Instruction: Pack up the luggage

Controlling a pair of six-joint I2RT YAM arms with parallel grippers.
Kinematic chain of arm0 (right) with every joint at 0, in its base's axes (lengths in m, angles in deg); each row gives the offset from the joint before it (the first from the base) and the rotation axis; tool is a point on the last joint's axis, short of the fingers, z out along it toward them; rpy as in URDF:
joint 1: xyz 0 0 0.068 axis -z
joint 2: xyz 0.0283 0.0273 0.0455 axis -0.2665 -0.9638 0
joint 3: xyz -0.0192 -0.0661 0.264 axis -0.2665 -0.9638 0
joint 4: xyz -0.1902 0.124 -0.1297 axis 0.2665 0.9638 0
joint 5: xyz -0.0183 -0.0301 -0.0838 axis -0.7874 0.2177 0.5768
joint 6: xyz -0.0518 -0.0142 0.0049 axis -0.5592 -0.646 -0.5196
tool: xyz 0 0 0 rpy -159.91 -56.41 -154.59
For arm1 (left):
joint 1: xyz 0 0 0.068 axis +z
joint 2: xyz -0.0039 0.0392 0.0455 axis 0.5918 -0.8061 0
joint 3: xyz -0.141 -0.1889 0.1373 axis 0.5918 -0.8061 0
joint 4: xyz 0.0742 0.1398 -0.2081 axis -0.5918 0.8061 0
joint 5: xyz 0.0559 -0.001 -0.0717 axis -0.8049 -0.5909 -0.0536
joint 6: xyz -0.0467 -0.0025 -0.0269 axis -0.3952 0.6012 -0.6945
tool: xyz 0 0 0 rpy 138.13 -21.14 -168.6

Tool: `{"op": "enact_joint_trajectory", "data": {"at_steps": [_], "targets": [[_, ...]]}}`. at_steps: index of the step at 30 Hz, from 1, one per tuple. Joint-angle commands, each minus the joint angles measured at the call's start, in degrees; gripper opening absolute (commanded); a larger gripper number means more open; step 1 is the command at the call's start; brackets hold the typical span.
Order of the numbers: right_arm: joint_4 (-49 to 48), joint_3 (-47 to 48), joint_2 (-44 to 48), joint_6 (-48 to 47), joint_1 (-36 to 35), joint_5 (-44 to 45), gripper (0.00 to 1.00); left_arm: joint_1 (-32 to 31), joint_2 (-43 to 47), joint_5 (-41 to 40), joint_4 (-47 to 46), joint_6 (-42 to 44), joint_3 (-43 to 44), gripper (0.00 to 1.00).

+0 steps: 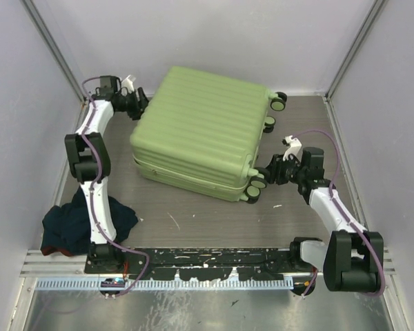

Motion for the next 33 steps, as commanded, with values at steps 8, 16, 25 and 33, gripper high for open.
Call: {"op": "enact_joint_trajectory", "data": {"at_steps": [8, 16, 25, 33], "targets": [[-2.83, -1.36, 7.93, -6.79, -0.21, -6.50, 0.42, -2.92, -5.92, -3.35, 5.59, 3.77, 20.08, 0.68], [-11.25, -2.55, 5.91, -3.74, -6.31, -4.87, 0.42, 5.84, 10.29, -15.05, 6.49, 5.71, 4.60, 0.87], [-20.60, 0.00, -1.07, 0.96, -19.33, 1.60, 0.43, 13.44, 32.96, -22.06, 0.81, -0.98, -22.11, 0.98], [-29.43, 7.54, -12.33, 3.70, -29.49, 6.90, 0.47, 14.62, 38.30, -27.03, 7.48, 0.37, -27.06, 0.98]]}}
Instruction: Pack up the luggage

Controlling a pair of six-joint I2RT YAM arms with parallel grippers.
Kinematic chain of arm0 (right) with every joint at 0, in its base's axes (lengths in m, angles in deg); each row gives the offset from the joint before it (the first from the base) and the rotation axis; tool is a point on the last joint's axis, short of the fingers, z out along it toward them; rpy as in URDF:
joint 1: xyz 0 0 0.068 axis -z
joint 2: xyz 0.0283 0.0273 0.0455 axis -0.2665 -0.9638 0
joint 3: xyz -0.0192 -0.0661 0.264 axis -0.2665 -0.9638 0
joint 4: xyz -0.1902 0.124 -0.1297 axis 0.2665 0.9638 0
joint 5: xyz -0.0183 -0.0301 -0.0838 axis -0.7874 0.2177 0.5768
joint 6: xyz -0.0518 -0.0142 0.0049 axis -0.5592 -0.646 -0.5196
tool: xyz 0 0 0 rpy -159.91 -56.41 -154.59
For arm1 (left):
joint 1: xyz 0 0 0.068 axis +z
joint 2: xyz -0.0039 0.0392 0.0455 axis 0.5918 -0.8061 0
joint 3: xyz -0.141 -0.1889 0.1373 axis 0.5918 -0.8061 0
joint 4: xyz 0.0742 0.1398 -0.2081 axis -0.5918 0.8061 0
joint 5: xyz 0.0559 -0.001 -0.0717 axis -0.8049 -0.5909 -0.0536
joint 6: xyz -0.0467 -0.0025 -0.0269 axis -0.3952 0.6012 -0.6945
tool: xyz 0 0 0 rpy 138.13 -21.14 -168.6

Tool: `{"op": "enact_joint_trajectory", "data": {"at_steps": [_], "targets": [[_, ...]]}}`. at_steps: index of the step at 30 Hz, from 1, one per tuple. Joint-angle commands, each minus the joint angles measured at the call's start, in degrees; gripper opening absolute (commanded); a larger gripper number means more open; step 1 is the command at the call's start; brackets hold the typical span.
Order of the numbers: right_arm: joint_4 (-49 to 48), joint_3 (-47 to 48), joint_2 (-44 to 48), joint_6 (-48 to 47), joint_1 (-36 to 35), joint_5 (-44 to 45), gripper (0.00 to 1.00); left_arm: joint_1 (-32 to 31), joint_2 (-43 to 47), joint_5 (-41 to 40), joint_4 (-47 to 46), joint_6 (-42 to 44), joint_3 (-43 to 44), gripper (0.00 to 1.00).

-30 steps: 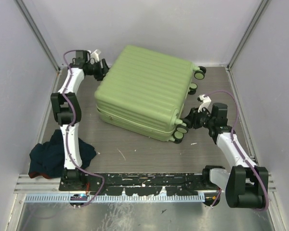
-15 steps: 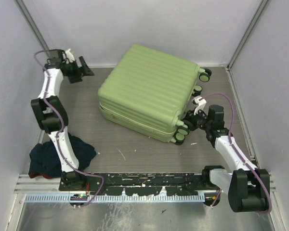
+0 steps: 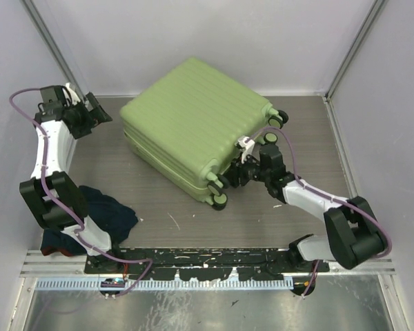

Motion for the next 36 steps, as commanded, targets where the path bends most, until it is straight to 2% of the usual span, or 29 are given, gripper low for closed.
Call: {"op": "enact_joint_trajectory", "data": {"at_steps": [1, 7, 12, 16, 24, 32, 36], "targets": [[-11.41, 7.03, -3.85, 2.59, -4.58, 4.12, 0.47, 0.99, 2.72, -3.57, 1.44, -1.57, -2.62, 0.98], [-7.10, 4.69, 3.15, -1.24, -3.92, 7.64, 0.49, 1.35, 3.40, -3.22, 1.84, -2.60, -2.93, 0.98], [-2.29, -0.08, 10.62, -1.70, 0.29, 7.69, 0.49, 1.35, 1.88, -1.62, -0.50, -3.07, -1.35, 0.98], [-2.07, -3.68, 13.53, -4.39, 3.89, 7.93, 0.51, 1.32, -0.18, -1.47, -0.04, -2.07, 1.94, 0.98], [-13.04, -5.15, 6.76, -5.79, 5.45, 3.19, 0.55, 1.34, -2.01, 0.97, -0.43, -2.30, 2.85, 0.98], [-24.39, -5.26, -1.92, -6.73, 1.99, 3.10, 0.56, 1.29, -0.77, 2.05, 0.65, -0.10, 2.30, 0.98], [-26.06, -3.65, -4.72, -7.96, 1.02, 4.47, 0.48, 1.33, 0.79, 6.22, 0.56, 2.94, 2.70, 0.98]]}}
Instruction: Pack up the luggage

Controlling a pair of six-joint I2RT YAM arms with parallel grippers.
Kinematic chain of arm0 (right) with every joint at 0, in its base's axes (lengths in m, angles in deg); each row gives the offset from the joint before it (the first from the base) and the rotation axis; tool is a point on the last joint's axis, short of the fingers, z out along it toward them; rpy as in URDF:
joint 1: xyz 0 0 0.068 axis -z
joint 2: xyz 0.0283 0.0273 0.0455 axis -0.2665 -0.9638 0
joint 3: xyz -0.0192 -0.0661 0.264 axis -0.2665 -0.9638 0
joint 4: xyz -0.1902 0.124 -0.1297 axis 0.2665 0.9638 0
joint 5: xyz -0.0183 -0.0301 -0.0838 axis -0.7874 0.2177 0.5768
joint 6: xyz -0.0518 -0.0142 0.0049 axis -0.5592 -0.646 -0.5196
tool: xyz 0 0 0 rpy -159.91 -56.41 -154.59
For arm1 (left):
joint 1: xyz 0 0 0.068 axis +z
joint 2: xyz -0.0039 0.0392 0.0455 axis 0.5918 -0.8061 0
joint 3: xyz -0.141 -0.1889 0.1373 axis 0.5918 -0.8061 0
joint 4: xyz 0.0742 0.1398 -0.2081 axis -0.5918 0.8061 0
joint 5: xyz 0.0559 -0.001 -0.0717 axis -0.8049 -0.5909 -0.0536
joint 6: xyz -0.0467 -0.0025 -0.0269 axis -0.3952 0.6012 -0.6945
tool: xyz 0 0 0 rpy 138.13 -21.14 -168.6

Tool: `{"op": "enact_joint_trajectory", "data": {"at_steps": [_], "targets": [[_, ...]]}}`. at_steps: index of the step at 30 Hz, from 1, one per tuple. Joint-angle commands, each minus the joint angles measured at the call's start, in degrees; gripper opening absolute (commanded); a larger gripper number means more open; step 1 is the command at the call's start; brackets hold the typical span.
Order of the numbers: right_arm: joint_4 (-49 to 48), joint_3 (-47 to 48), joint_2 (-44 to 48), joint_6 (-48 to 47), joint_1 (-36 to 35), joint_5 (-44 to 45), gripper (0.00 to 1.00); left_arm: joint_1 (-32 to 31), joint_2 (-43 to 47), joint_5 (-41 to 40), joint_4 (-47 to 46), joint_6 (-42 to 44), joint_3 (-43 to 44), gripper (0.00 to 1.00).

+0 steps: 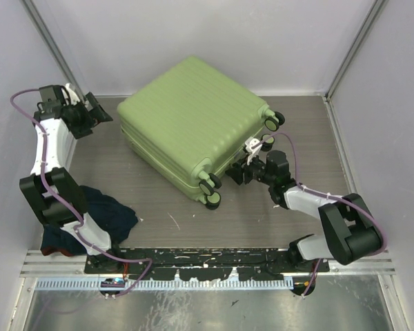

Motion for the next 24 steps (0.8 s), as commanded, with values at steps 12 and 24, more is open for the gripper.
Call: {"op": "enact_joint_trajectory", "data": {"at_steps": [12, 24], "targets": [[-8.45, 1.22, -1.06, -2.29, 0.22, 2.75, 0.01, -13.95, 9.32, 26.45, 15.16, 32.68, 7.52, 0.98], [-4.85, 1.89, -0.53, 1.52, 3.58, 2.34, 0.01, -49.43, 3.12, 22.81, 47.23, 67.18, 25.06, 0.98]]}}
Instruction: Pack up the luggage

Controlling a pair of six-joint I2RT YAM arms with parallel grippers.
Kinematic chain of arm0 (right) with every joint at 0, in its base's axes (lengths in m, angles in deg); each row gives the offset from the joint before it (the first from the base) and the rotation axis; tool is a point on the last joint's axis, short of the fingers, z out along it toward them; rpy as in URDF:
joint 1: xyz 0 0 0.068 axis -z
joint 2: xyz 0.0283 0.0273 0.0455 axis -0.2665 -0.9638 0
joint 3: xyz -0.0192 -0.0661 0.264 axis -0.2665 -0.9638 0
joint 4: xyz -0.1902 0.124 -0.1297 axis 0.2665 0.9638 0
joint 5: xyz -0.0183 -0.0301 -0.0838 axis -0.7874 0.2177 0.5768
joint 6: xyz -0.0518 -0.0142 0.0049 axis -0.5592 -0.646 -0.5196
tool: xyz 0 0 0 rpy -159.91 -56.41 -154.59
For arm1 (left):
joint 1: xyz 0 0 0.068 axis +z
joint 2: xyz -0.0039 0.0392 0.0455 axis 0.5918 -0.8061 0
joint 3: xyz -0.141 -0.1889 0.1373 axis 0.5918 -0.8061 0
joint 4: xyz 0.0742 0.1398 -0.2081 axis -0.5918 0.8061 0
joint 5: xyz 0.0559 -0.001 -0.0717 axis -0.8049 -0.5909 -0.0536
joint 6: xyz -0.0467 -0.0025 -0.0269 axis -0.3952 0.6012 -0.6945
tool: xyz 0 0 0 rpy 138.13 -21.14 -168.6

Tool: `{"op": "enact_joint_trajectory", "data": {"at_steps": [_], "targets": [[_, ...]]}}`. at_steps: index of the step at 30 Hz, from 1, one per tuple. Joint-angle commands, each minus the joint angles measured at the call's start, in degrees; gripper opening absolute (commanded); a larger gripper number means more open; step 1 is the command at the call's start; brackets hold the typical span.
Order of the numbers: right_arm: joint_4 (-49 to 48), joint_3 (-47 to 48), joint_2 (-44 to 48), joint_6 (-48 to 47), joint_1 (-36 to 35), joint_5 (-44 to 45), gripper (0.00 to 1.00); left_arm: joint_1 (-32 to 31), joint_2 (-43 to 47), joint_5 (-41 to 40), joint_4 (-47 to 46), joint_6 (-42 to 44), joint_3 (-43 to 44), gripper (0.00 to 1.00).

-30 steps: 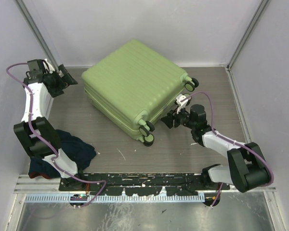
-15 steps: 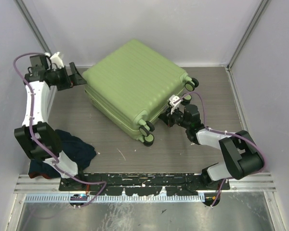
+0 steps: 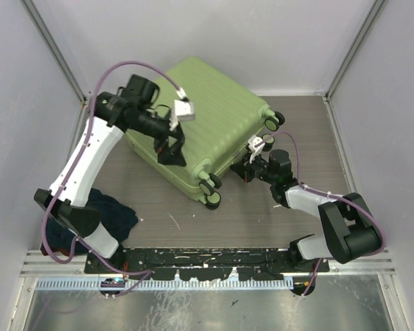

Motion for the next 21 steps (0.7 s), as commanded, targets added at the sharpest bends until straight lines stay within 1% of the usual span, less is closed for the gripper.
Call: {"op": "enact_joint_trajectory", "data": {"at_steps": [1, 2, 6, 10, 15, 20, 21], "targets": [[-3.26, 2.10, 0.33, 2.60, 1.57, 3.54, 0.01, -10.59, -3.48, -3.05, 13.41, 14.46, 6.41, 0.98], [-3.31, 2.39, 0.14, 2.83, 1.58, 4.02, 0.01, -13.32, -4.76, -4.51, 13.94, 15.64, 7.26, 0.98], [-3.52, 2.59, 0.26, 2.64, 1.53, 6.53, 0.01, -20.93, -8.39, -8.47, 13.54, 18.68, 8.50, 0.98], [-3.49, 2.24, 0.49, 2.01, 1.58, 8.47, 0.01, -26.18, -12.60, -10.66, 16.41, 22.72, 11.56, 0.98], [-3.58, 2.06, 1.04, 0.09, 2.47, 10.17, 0.01, -29.04, -15.62, -13.40, 15.96, 24.94, 9.73, 0.98], [-3.77, 2.32, 0.99, -1.61, 6.41, 9.78, 0.01, -29.12, -15.13, -17.08, 15.13, 27.20, 4.59, 0.99], [-3.76, 2.45, 0.86, -1.97, 7.48, 9.66, 0.01, -29.13, -14.67, -17.76, 15.17, 27.84, 3.33, 0.97]]}}
